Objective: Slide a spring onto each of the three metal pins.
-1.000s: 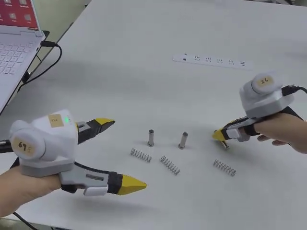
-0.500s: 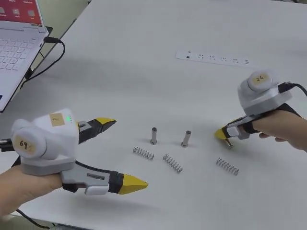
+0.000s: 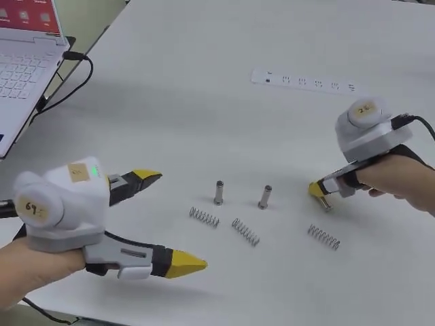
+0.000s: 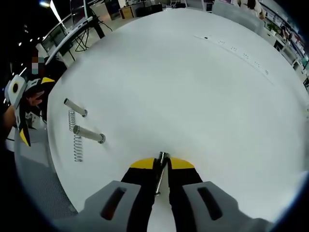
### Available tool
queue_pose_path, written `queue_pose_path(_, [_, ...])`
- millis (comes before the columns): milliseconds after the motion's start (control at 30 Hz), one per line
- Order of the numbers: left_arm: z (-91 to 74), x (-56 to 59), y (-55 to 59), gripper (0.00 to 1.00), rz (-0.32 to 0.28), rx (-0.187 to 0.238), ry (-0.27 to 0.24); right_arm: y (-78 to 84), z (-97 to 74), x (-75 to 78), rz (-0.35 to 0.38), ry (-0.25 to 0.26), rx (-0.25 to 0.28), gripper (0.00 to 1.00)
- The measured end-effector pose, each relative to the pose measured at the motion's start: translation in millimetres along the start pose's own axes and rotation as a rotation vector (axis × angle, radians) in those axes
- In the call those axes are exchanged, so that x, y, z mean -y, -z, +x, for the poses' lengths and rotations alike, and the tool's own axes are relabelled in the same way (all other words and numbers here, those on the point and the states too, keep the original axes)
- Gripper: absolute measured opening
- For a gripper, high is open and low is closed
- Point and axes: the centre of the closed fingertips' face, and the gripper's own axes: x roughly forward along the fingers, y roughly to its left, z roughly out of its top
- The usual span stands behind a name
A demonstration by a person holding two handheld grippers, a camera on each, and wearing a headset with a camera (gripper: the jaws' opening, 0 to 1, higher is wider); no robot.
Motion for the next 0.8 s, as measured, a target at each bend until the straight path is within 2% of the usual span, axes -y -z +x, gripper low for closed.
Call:
queue_pose_path(233, [1.7, 0.8, -1.8, 0.97, -0.001, 0.002, 0.002, 0.8, 0.1, -0.1, -0.012, 0.046, -0.016, 0.06])
queue_pose_path(500, [-1.4, 1.0, 0.7, 0.97, -0.004, -0.005, -0.002, 5.0, -2.0, -3.6, -0.045, 0.051, -0.016, 0.05])
queue_pose_path(800, [-1.2, 0.3, 1.7, 0.96, -0.005, -0.006, -0.006, 1.8, -16.4, -8.2, -0.048, 0.029, 0.053, 0.05])
